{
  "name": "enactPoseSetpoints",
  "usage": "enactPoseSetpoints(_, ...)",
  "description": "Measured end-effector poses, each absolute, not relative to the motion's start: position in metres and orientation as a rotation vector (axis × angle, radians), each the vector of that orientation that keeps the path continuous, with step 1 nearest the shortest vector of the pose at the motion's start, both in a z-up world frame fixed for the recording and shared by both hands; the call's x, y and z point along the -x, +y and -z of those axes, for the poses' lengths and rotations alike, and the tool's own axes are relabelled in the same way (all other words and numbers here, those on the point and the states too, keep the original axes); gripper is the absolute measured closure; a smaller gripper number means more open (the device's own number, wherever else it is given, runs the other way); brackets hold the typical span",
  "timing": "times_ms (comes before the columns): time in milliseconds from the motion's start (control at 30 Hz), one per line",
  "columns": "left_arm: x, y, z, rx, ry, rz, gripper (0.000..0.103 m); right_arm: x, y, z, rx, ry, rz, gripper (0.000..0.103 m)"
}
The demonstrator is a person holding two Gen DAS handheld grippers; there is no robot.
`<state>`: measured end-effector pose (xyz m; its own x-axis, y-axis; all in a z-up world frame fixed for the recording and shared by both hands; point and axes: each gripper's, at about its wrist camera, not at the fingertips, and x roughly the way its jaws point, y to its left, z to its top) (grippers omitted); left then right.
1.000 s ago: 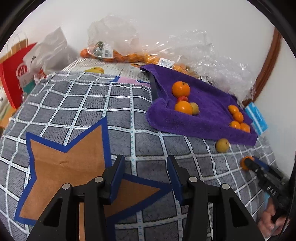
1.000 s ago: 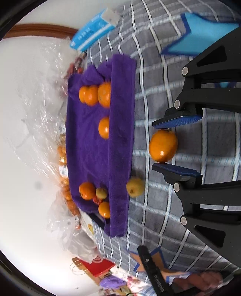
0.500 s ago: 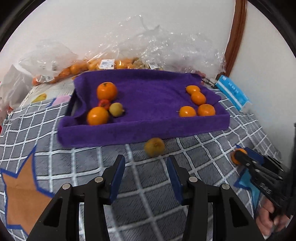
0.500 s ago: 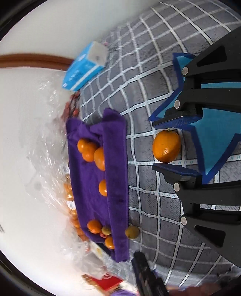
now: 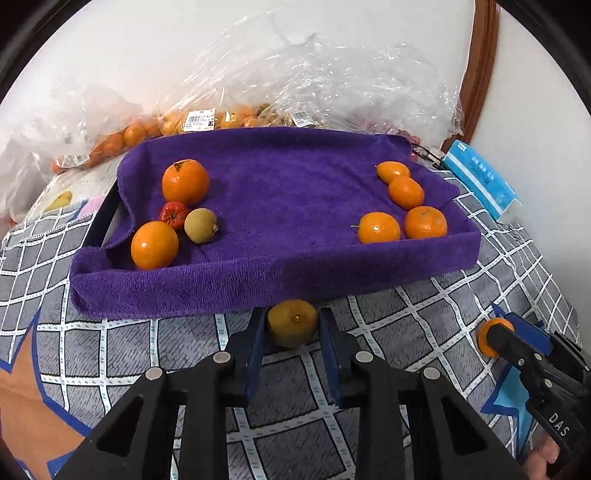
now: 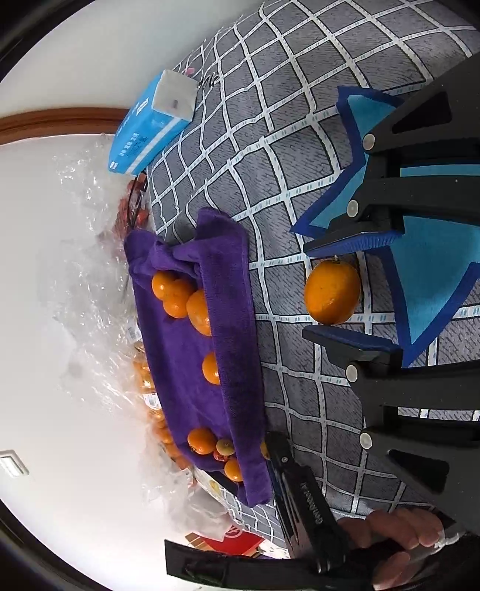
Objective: Organize fruits
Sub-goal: 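Lift the orange with the right gripper while the left grasps the small pear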
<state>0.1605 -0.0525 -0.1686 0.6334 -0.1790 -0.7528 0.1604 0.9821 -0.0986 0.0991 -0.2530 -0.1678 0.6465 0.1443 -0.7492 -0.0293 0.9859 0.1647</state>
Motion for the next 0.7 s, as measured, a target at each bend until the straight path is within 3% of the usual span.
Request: enactPoseSetpoints(700, -0.097, 0.035, 0.138, 0.153, 0.883, 0.115, 0.076, -0.081, -0.224, 0.153, -0.084, 0.874, -0.07, 0.066)
